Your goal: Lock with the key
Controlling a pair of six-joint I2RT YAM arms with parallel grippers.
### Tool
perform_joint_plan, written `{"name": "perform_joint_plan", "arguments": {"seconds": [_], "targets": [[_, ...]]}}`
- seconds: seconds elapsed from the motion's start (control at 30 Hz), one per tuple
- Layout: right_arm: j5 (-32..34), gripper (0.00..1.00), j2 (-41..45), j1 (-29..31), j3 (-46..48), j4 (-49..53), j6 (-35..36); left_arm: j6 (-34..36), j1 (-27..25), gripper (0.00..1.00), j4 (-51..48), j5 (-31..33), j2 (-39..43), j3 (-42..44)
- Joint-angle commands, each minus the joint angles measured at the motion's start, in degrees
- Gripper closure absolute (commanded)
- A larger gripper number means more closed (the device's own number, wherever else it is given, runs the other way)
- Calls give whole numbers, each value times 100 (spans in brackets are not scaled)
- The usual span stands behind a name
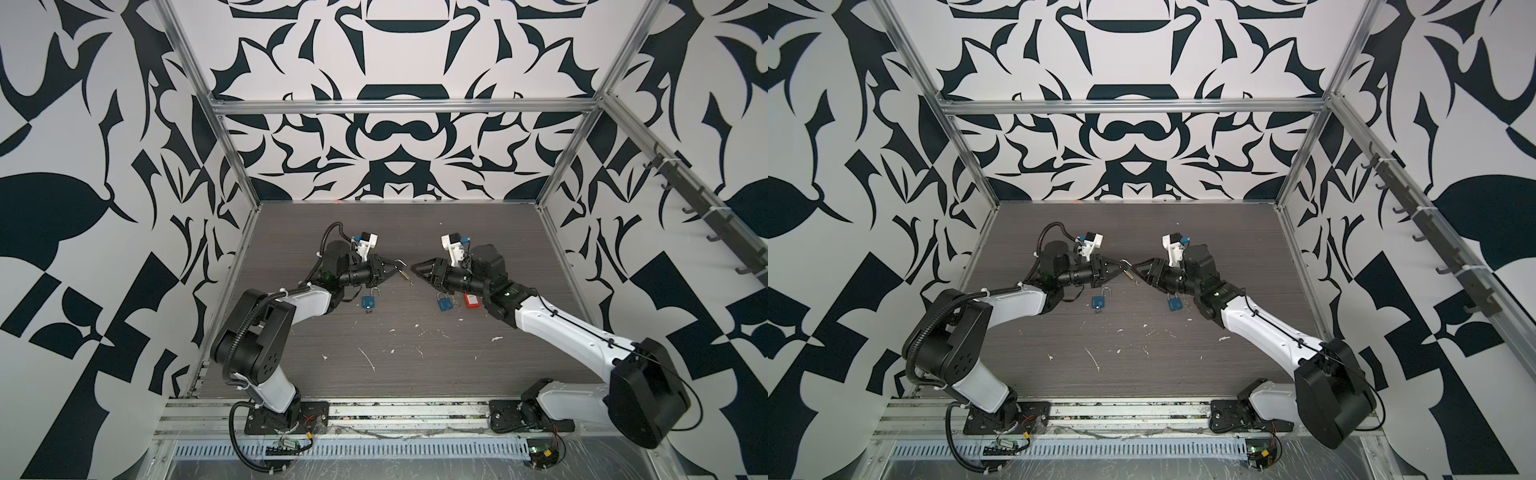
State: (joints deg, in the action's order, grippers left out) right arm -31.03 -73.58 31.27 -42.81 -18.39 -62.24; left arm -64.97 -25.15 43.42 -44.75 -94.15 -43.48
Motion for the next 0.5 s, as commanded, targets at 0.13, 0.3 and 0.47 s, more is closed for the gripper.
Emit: {"name": "perform_joint_plan", "arguments": {"seconds": [0.13, 0.3, 0.47], "targets": [[-321, 52, -532, 61, 768, -3636, -2919, -466, 1, 100, 844, 63, 149, 103], [-268, 52, -837, 152, 786, -4082, -3195, -465, 1, 100, 826, 99, 229, 115], [-182, 53, -1288, 181, 827, -4757, -3563, -519, 1, 100, 896, 119, 248, 147]]}}
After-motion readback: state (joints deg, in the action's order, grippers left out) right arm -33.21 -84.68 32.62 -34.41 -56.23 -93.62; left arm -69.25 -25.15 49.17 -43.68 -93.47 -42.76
